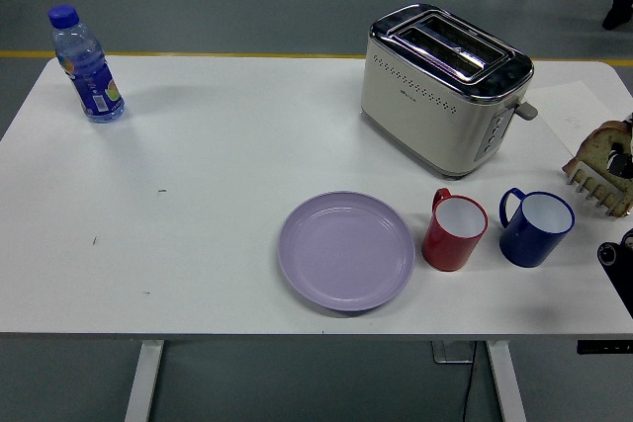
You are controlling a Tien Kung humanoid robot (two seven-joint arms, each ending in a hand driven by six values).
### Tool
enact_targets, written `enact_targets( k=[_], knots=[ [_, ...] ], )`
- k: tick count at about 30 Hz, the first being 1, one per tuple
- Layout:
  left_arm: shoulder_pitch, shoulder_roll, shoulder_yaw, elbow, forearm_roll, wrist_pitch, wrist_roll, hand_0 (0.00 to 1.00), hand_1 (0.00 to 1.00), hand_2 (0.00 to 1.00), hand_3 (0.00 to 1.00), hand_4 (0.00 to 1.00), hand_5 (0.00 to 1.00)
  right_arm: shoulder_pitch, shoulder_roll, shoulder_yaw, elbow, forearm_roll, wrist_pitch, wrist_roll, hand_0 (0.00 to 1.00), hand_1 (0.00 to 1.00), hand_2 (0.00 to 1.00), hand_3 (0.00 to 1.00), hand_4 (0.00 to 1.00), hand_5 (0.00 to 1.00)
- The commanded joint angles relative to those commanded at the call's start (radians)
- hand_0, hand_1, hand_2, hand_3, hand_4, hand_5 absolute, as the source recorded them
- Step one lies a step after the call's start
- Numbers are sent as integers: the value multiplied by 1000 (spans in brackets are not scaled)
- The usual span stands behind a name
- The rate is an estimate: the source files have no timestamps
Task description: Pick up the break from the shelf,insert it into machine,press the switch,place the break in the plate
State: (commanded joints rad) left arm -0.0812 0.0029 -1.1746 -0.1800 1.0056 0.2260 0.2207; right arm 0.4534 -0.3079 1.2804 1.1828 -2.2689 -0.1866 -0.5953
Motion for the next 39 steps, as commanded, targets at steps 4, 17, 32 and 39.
enact_targets(
  k=[4, 17, 32, 39],
  knots=[
    [0, 0, -1, 0, 0, 0, 0, 675, 653, 705, 661, 475, 949, -1, -15, 3, 29, 0, -31, 3, 350, 354, 399, 455, 430, 2],
    [2, -1, -9, 0, 10, 0, 3, 675, 654, 704, 661, 474, 947, 8, -82, 31, 221, 0, -124, 25, 310, 318, 377, 445, 405, 2],
    [9, -3, -17, 0, 23, 1, 8, 675, 654, 704, 661, 474, 947, 142, -85, -11, 313, 81, -204, 95, 291, 303, 364, 434, 388, 2],
    [10, -3, -13, 0, 20, 2, 10, 675, 654, 704, 661, 475, 949, 224, -49, -63, 280, 116, -218, 114, 287, 305, 365, 433, 384, 2]
  ],
)
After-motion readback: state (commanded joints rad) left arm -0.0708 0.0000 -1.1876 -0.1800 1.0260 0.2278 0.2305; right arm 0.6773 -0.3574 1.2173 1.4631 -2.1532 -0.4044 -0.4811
